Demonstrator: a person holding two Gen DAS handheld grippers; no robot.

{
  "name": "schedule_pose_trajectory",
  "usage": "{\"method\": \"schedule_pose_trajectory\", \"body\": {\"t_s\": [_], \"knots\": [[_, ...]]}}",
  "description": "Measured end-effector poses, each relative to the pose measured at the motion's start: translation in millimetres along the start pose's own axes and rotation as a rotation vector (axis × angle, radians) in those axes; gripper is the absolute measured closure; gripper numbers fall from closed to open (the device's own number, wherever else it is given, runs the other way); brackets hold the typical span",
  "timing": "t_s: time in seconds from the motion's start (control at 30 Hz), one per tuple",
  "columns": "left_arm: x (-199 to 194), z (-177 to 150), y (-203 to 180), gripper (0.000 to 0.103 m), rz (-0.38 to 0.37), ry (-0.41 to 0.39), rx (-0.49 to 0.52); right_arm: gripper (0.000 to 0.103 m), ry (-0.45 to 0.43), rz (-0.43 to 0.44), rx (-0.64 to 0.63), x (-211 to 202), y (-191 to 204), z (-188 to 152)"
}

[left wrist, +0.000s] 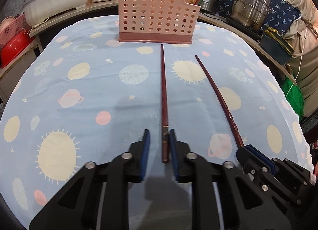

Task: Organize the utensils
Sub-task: 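Close the right tool on a maroon chopstick while the left tool grasps the other maroon chopstick, then carry the maroon chopstick into the basket with the right tool while the left tool carries the other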

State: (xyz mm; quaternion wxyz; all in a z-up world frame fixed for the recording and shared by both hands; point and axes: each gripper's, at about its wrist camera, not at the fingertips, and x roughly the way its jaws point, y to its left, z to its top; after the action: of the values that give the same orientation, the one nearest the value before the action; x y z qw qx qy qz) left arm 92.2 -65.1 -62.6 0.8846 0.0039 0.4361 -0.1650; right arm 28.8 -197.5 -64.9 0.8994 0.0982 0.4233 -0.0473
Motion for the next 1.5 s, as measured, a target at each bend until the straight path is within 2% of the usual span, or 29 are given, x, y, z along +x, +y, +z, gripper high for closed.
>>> {"method": "schedule_pose_trajectory", "body": {"t_s": [0.03,0.43,0.93,1.23,1.5], "knots": [[-0.5,-0.4,-0.3,0.096,-0.003,0.002,0.004,0.096,0.000,0.001,0.000,-0.3,0.7,0.1],[-31.9,-1.1,8.2,0.096,-0.001,-0.024,-0.012,0.096,-0.028,0.013,-0.011,-22.7,10.0,-1.4],[-107.7,17.0,15.7,0.096,0.001,-0.153,-0.014,0.096,-0.188,0.050,-0.020,-96.8,16.4,19.0],[-147.7,45.2,18.1,0.096,0.017,-0.236,0.009,0.096,-0.294,0.074,-0.024,-141.3,12.6,49.5],[-174.1,89.4,19.1,0.096,0.037,-0.322,0.053,0.096,-0.353,0.110,-0.037,-158.6,10.2,93.7]]}}
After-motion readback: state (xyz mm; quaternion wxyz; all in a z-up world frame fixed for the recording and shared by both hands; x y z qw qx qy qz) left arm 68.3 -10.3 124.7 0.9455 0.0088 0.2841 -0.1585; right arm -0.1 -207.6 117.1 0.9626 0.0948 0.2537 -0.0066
